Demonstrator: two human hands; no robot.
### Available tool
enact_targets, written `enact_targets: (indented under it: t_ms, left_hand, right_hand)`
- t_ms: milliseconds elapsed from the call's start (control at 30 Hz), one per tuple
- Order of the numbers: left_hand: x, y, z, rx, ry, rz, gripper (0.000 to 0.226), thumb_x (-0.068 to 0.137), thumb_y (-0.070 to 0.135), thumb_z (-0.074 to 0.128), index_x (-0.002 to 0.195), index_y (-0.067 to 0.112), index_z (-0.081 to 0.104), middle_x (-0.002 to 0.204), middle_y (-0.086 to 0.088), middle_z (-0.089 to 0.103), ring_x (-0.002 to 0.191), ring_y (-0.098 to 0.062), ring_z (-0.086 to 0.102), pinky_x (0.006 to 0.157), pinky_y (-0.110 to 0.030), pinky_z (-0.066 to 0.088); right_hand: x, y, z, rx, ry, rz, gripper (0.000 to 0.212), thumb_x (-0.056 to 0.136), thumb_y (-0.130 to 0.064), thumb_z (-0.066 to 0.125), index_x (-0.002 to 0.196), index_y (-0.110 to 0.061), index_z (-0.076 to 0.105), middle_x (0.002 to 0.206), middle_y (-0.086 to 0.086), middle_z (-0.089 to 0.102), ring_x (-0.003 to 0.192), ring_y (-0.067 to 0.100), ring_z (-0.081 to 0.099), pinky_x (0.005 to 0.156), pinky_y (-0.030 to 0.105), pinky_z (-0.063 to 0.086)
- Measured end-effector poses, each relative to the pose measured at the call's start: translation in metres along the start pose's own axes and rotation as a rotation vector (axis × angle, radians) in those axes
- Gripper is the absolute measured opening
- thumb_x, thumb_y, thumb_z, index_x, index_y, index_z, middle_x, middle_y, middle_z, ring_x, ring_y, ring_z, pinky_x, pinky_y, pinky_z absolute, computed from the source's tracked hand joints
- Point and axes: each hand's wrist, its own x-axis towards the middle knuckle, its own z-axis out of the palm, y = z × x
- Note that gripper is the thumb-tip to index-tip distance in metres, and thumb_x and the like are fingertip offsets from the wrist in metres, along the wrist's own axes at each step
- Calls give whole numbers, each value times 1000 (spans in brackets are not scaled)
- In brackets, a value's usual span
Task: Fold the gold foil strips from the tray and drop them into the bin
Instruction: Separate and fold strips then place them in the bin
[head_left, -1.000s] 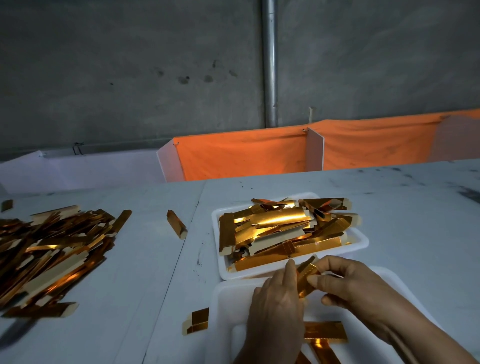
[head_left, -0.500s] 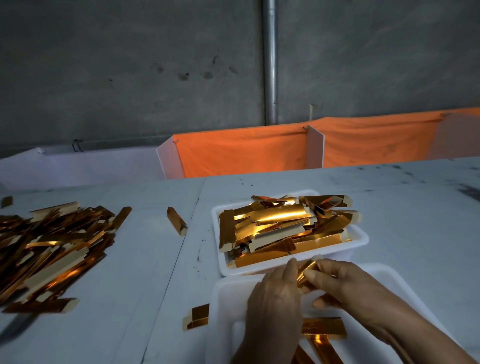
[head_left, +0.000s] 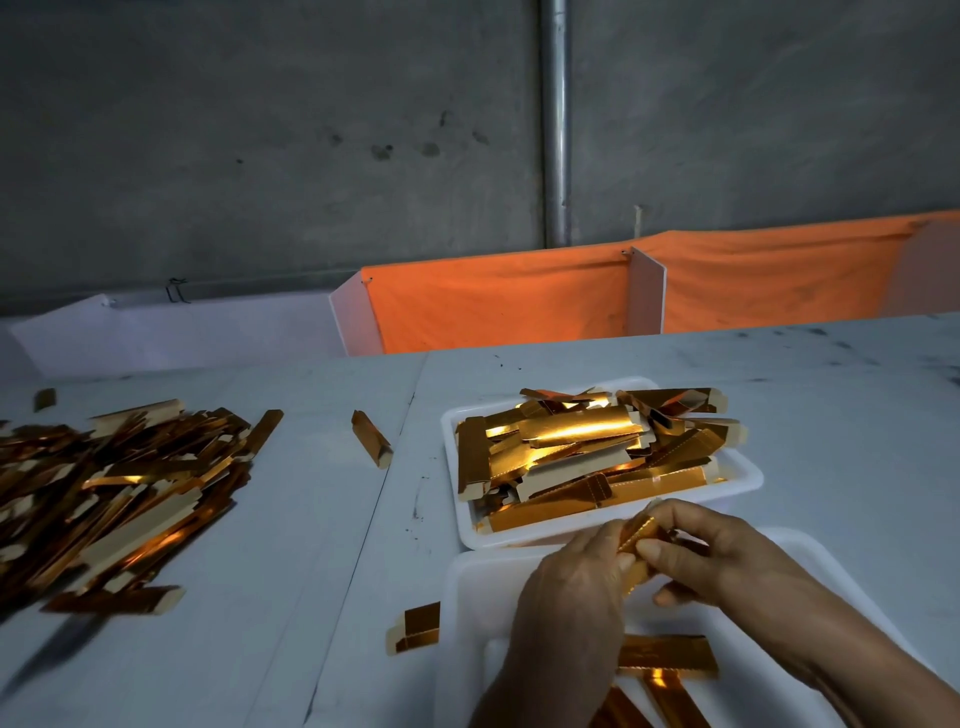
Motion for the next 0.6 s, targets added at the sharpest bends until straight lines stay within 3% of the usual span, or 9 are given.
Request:
enact_targets:
  t_ms: [100, 200, 367, 600]
  left_hand:
    - [-7, 5, -1, -25, 59, 43, 57, 100, 31, 40, 150, 29, 12, 149, 8, 37, 134, -9, 36, 99, -10, 23]
    - [-9, 7, 1, 12, 65, 78, 56, 101, 29, 40, 150, 28, 15, 149, 9, 36, 134, -7, 36, 93, -7, 18]
    - [-4, 5, 0, -2, 23, 14, 56, 97, 25, 50, 148, 24, 26, 143, 5, 44, 127, -9, 43, 100, -14, 32]
    - [-2, 2, 0, -32, -14, -85, 48, 96, 22, 53, 142, 26, 39, 131, 4, 55, 117, -10, 53, 100, -21, 42]
  right_hand:
    - [-2, -2, -4, 56, -5, -10, 19, 92, -14, 58, 81, -20, 73, 83, 3, 72, 77, 11, 68, 63, 17, 53]
    - [-2, -3, -3, 26, 6, -4, 17, 91, -15, 60, 81, -21, 73, 82, 1, 72, 77, 12, 68, 63, 17, 53]
    - [-3, -2, -3, 26, -19, -17, 15, 90, -15, 62, 84, -25, 70, 84, -4, 70, 81, 12, 69, 65, 18, 54]
    - [-3, -3, 1, -81, 53, -43, 7, 89, -6, 62, 92, -13, 64, 78, -2, 72, 76, 10, 70, 60, 17, 53]
